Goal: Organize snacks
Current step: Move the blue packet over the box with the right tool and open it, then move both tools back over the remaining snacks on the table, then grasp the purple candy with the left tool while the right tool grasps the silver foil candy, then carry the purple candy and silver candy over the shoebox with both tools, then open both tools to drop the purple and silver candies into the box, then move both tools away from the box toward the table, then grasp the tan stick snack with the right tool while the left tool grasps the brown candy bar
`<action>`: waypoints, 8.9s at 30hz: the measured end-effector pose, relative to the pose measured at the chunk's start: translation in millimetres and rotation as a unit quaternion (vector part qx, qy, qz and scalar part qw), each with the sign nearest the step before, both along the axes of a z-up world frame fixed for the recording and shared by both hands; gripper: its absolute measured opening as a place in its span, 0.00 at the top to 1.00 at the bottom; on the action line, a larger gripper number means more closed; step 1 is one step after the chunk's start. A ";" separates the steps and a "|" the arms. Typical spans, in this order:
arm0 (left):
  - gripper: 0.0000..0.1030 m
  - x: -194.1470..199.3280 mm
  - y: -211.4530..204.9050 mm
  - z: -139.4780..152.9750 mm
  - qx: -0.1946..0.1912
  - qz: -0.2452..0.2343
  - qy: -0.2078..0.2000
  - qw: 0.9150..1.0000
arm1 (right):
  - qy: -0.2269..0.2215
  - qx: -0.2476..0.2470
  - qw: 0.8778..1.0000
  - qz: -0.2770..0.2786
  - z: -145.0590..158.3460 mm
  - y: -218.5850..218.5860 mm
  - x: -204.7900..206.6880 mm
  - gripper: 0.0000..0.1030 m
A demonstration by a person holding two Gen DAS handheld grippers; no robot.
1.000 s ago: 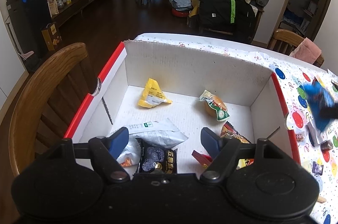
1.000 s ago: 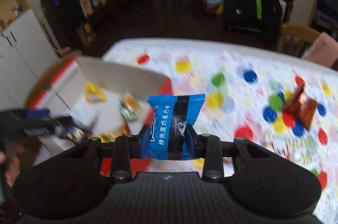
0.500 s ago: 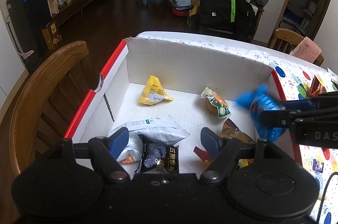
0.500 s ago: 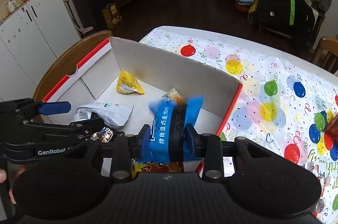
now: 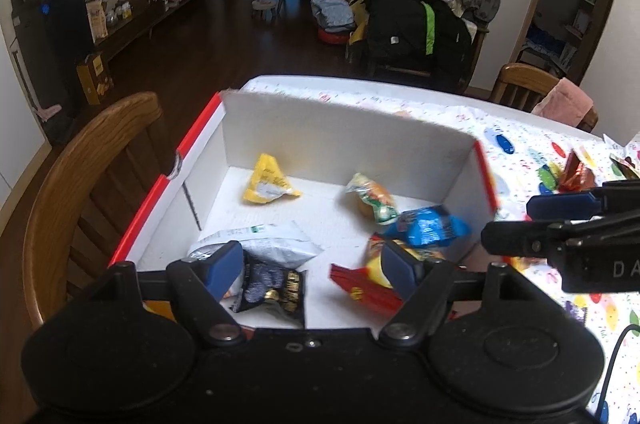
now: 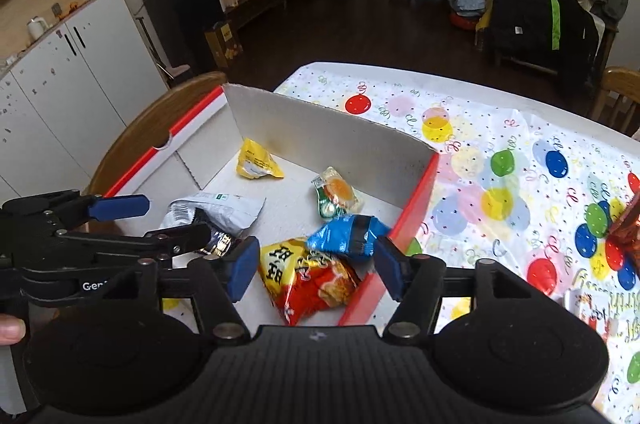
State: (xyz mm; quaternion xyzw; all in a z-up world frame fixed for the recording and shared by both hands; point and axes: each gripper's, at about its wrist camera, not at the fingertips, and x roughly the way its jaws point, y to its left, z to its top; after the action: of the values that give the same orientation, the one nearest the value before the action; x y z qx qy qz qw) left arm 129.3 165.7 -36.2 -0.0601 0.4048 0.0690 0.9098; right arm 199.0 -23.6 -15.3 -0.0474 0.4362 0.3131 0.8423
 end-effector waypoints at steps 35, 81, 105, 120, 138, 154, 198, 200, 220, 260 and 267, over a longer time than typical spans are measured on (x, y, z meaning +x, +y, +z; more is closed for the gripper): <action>0.00 -22.7 -222.9 10.9 0.001 -0.121 -0.048 0.992 | -0.034 -0.001 0.990 -0.138 -18.3 -284.8 -44.6 0.23; 0.70 33.0 -310.9 -117.7 0.020 -0.212 0.053 0.976 | 0.059 -0.034 0.990 -0.125 -127.1 -257.9 41.2 0.66; 0.81 17.6 -280.8 -78.8 -0.033 -0.180 0.044 0.982 | 0.035 -0.014 0.991 -0.125 -73.9 -264.1 -6.9 0.68; 0.81 -8.9 -225.5 -14.7 -0.037 -0.145 0.000 0.989 | -0.014 0.007 0.996 -0.082 -9.7 -215.9 -42.2 0.68; 0.80 -9.8 -116.9 30.7 -0.027 -0.083 -0.051 0.995 | -0.053 0.021 0.998 -0.026 27.6 -98.6 -47.3 0.68; 0.80 8.4 -20.2 33.8 -0.013 -0.034 -0.042 0.998 | -0.041 0.010 0.999 -0.002 16.3 -13.9 -30.2 0.68; 0.22 24.1 23.7 -23.1 0.017 -0.027 0.030 0.999 | -0.007 -0.004 1.000 0.000 -3.9 7.0 -33.5 0.41; 0.19 18.8 20.7 -18.4 0.015 -0.026 0.025 0.999 | -0.010 0.000 1.000 -0.001 0.1 2.0 -36.7 0.41; 0.02 -27.8 -59.8 39.2 0.022 -0.058 -0.078 0.995 | -0.054 0.044 0.997 -0.040 38.5 -87.0 -64.3 0.24; 0.10 55.8 -235.8 -66.7 0.035 -0.178 0.029 0.983 | -0.009 -0.059 0.998 0.021 -102.3 -223.7 -97.7 0.26; 0.23 82.4 -244.5 -89.2 0.048 -0.207 0.044 0.976 | 0.002 -0.078 0.995 0.065 -120.8 -212.8 -87.5 0.43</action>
State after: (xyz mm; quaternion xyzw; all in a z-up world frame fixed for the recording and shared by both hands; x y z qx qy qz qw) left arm 211.7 -78.8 -125.4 0.0719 0.4440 -0.0987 0.8876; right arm 111.5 -236.4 -136.1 -0.1403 0.4572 0.3320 0.8131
